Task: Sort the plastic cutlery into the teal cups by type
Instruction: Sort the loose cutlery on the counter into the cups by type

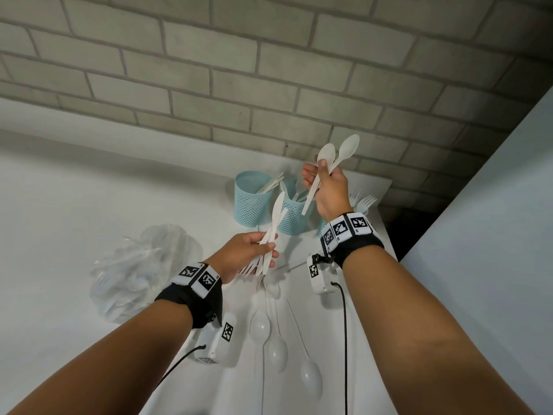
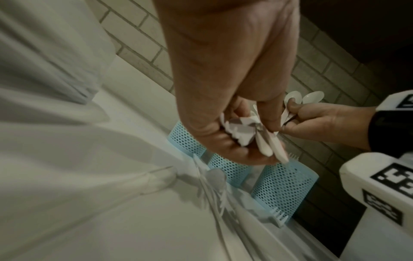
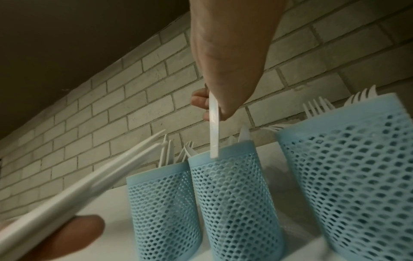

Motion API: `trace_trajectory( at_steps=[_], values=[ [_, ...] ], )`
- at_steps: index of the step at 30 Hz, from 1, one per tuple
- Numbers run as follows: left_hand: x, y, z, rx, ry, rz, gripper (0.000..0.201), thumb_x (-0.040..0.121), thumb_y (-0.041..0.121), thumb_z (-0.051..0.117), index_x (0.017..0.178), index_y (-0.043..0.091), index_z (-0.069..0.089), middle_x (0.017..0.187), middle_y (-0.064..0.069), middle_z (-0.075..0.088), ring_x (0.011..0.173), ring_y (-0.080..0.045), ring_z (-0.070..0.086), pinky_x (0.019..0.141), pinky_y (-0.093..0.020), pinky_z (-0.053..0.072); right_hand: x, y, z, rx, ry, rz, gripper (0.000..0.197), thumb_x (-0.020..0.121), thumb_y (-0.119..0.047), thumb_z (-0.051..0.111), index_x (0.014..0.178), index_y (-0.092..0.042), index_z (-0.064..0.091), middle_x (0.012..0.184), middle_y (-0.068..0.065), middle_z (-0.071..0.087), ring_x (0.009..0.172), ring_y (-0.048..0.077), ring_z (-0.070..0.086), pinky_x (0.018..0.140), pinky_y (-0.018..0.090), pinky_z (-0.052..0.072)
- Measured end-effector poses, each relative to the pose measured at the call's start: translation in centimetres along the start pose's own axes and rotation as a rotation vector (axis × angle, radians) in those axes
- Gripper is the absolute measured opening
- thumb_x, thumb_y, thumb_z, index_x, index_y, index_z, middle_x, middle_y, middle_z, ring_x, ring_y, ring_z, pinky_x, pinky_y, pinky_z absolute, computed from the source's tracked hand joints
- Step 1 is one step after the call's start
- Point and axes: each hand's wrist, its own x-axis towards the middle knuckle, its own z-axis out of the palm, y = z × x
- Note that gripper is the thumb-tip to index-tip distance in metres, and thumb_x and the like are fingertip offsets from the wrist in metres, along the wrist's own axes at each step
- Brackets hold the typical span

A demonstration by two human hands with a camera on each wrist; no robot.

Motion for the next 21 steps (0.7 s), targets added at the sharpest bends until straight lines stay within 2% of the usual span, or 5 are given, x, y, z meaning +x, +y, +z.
trace_trajectory(
  at_steps=[8, 13, 15, 18, 21],
  values=[
    [0.6, 0.1, 0.5, -0.046, 0.019, -0.01, 0.024, 0.092, 0.014, 0.056, 0.116, 0.01, 0.058, 0.085, -0.007, 0.07, 0.064, -0.013, 0.069, 0.054, -0.025, 0.054, 1.8, 0.4, 0.7, 0.055, 0.081, -0.074, 0.016, 0.1, -0.017, 0.041, 0.109, -0.01, 0.052, 0.081, 0.004, 0.063, 0.073, 0.01, 0.064, 0.077, 0.02, 0.052],
    [0.7, 0.0, 0.5, -0.059, 0.026, -0.026, 0.022, 0.092, 0.014, 0.056, 0.114, 0.011, 0.06, 0.087, -0.009, 0.069, 0.064, -0.014, 0.068, 0.056, -0.025, 0.055, 2.4, -0.3, 1.5, 0.044, 0.127, -0.128, 0.015, 0.101, -0.017, 0.04, 0.094, -0.016, 0.053, 0.068, 0.003, 0.056, 0.054, 0.007, 0.051, 0.055, 0.018, 0.044],
    [0.6, 0.0, 0.6, -0.055, 0.026, -0.033, 0.022, 0.092, 0.014, 0.056, 0.114, 0.011, 0.059, 0.087, -0.008, 0.069, 0.064, -0.013, 0.068, 0.057, -0.024, 0.056, 2.6, -0.6, 1.8, 0.028, 0.131, -0.156, 0.017, 0.101, -0.017, 0.039, 0.092, -0.017, 0.053, 0.066, 0.003, 0.054, 0.053, 0.008, 0.048, 0.052, 0.018, 0.04],
    [0.6, 0.0, 0.7, -0.06, 0.027, -0.031, 0.025, 0.092, 0.013, 0.056, 0.117, 0.009, 0.059, 0.087, -0.009, 0.069, 0.063, -0.013, 0.068, 0.056, -0.024, 0.055, 2.8, -0.5, 2.0, 0.02, 0.133, -0.189, 0.017, 0.101, -0.015, 0.04, 0.092, -0.018, 0.054, 0.07, 0.003, 0.057, 0.058, 0.007, 0.052, 0.058, 0.018, 0.042],
    [0.5, 0.1, 0.7, -0.07, 0.026, -0.031, 0.027, 0.092, 0.013, 0.056, 0.118, 0.006, 0.059, 0.087, -0.009, 0.069, 0.063, -0.013, 0.068, 0.054, -0.023, 0.054, 2.8, 0.6, 1.8, -0.072, 0.102, -0.116, 0.009, 0.099, -0.013, 0.044, 0.099, -0.013, 0.053, 0.083, 0.002, 0.063, 0.072, 0.008, 0.06, 0.075, 0.022, 0.047]
  ],
)
